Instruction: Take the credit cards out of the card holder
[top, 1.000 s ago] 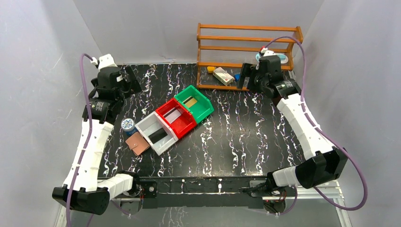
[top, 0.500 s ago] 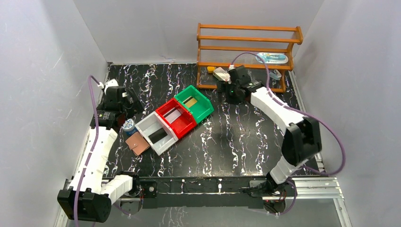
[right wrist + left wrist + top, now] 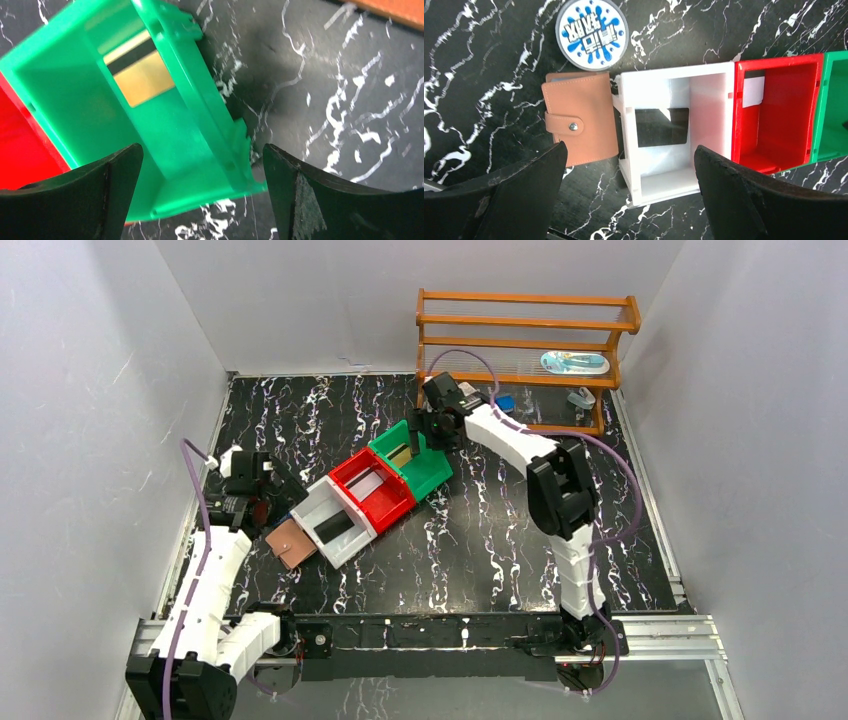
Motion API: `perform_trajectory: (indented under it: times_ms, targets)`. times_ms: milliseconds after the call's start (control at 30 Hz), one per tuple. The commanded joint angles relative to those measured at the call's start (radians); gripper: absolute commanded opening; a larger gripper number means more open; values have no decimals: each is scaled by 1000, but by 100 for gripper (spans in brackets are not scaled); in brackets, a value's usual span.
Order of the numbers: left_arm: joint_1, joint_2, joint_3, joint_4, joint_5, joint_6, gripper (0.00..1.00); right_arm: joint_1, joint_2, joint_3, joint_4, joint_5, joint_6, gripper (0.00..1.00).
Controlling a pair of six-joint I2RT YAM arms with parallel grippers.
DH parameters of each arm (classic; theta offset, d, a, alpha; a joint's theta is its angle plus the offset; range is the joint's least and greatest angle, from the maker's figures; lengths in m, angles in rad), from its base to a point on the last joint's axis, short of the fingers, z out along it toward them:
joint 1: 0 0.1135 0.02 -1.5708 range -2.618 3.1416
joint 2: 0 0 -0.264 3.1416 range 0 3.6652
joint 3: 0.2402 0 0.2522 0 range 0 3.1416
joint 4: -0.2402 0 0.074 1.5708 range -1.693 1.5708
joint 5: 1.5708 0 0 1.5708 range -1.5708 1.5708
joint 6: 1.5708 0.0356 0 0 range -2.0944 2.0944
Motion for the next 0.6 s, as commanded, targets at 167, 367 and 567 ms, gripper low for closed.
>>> perform_trajectory:
  times_ms: [167, 367, 567]
  targets:
    - [9, 12, -107, 92, 243, -21, 98, 25, 103, 149, -69, 265, -4, 98]
    - [10, 82, -133, 239, 410, 76, 98, 21, -39, -66, -3, 424, 46, 98]
    - [11, 221, -79, 366, 535, 126, 98, -25, -185, -284, 23, 473, 114, 98]
